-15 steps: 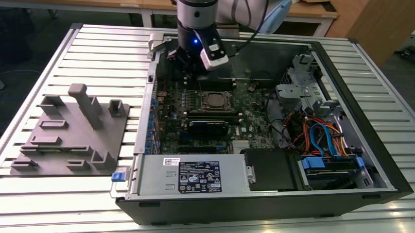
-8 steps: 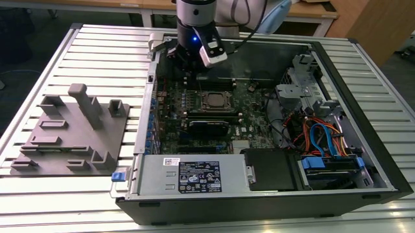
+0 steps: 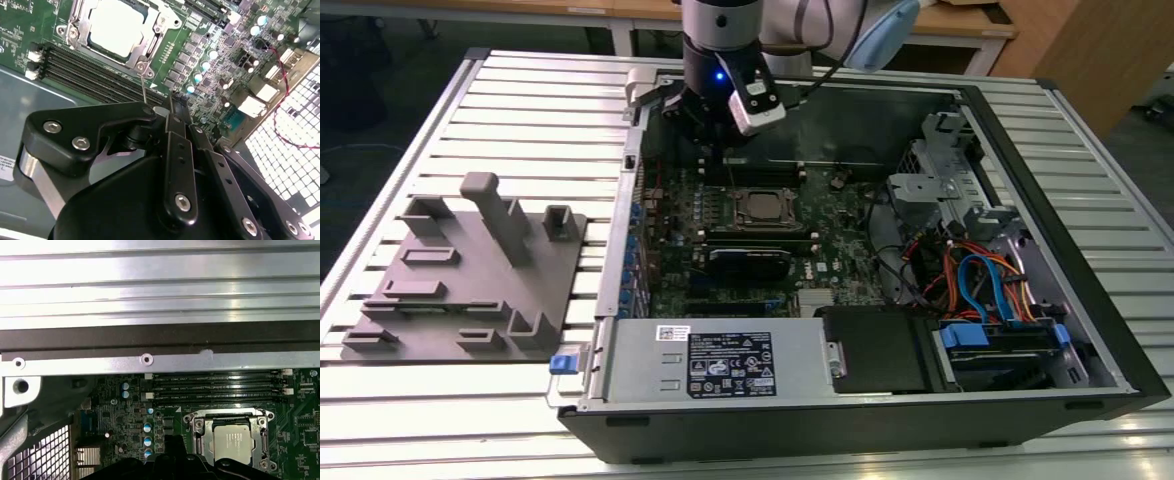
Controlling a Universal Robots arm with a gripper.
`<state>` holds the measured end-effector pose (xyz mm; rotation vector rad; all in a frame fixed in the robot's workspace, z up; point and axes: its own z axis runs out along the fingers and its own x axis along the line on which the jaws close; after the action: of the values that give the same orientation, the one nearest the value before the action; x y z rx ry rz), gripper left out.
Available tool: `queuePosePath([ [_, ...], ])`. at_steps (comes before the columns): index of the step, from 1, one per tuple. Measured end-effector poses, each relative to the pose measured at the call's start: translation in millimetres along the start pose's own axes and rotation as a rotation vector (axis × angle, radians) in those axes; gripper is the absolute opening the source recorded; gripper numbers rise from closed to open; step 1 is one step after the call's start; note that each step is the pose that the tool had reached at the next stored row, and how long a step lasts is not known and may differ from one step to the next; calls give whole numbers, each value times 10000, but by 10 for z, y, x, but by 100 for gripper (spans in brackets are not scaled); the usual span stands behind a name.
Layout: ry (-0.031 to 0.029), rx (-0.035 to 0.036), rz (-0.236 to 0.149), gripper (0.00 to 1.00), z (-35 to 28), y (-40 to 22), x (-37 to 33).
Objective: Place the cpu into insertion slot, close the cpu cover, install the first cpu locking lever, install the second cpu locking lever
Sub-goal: 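Install the first cpu locking lever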
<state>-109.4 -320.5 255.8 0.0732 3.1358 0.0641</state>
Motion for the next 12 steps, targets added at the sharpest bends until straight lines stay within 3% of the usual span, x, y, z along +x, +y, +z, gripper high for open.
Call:
queuePosePath([
  [12,1,0,-23,10,2,54,2],
])
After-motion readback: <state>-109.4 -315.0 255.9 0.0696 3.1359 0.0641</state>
